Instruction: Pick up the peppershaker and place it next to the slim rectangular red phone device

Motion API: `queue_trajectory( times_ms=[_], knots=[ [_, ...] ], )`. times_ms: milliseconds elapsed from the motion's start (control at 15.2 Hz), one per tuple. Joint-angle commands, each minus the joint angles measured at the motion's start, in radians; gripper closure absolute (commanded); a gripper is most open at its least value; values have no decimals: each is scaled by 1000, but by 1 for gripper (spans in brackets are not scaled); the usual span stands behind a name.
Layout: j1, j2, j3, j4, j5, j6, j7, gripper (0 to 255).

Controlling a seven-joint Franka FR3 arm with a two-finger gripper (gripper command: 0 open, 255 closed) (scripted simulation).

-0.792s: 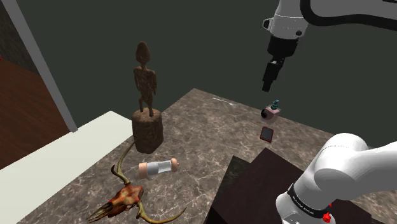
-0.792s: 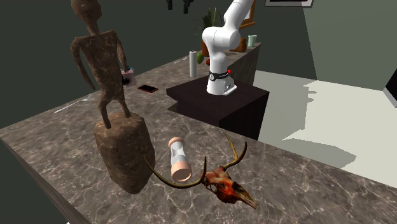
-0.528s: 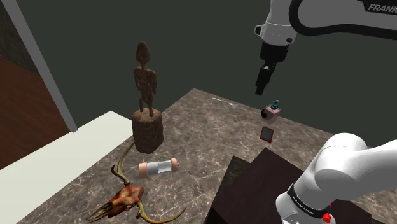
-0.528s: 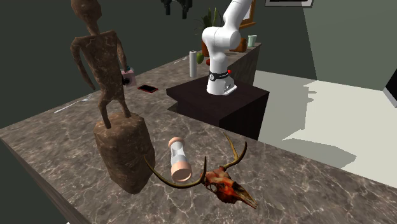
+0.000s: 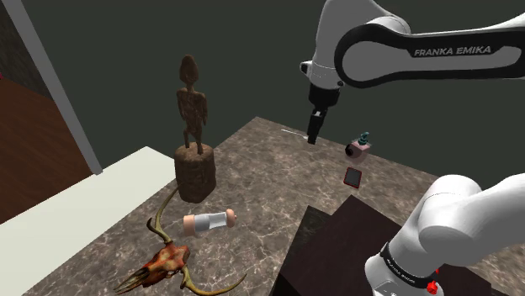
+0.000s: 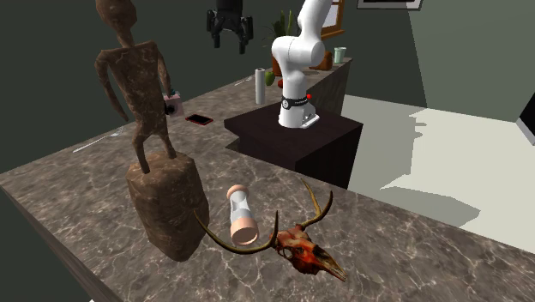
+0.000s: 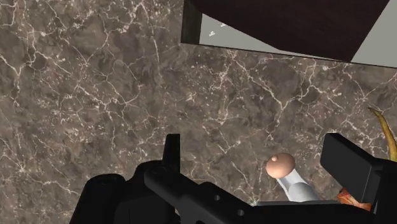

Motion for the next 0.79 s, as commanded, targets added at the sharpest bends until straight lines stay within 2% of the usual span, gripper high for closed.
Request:
queue_trajectory(
  times_ms=[0, 726],
  knots=[
    [14, 50, 11, -22, 1, 76, -11, 0],
    [70, 381, 76, -11, -34, 412, -65, 0]
  ],
)
